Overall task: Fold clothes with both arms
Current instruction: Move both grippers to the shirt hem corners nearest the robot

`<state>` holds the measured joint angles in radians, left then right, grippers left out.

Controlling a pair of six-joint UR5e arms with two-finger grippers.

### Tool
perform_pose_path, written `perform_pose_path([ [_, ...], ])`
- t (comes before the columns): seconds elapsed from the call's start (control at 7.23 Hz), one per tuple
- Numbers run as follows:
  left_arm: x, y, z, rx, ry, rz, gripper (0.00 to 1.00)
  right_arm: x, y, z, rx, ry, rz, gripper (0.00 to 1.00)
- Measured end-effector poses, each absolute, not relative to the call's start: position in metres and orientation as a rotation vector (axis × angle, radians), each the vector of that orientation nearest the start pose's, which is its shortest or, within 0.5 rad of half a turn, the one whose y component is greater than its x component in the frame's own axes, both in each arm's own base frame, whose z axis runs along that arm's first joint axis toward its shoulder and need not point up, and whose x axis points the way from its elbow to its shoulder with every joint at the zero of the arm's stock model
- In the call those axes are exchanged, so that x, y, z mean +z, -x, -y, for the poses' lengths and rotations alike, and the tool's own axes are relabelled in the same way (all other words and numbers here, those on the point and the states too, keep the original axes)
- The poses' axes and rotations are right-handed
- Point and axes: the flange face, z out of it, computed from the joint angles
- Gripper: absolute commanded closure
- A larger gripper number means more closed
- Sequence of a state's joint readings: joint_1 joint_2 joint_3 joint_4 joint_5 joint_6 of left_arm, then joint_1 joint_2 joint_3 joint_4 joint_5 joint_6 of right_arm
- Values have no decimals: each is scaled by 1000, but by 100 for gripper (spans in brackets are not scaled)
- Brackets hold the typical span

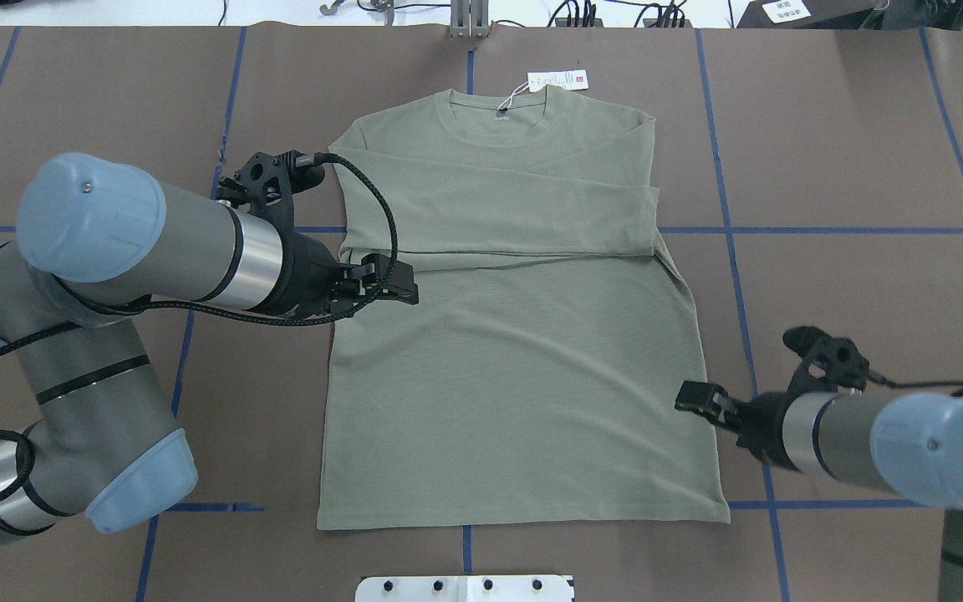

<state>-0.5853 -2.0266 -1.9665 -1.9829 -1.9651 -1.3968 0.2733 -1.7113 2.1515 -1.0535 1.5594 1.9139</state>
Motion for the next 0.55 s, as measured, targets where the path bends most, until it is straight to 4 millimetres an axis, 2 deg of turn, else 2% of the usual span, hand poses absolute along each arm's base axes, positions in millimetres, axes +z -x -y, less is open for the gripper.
perform_pose_path([
  [0.14,187,-417,388,-106,-140,-1271,8,403,388,216,618,47,948,5],
  [0.28,190,-420,385,-114,-128,-1266,8,412,392,195,654,61,929,6],
  [0.55,191,-424,381,-128,-107,-1265,8,422,397,177,698,83,909,8],
])
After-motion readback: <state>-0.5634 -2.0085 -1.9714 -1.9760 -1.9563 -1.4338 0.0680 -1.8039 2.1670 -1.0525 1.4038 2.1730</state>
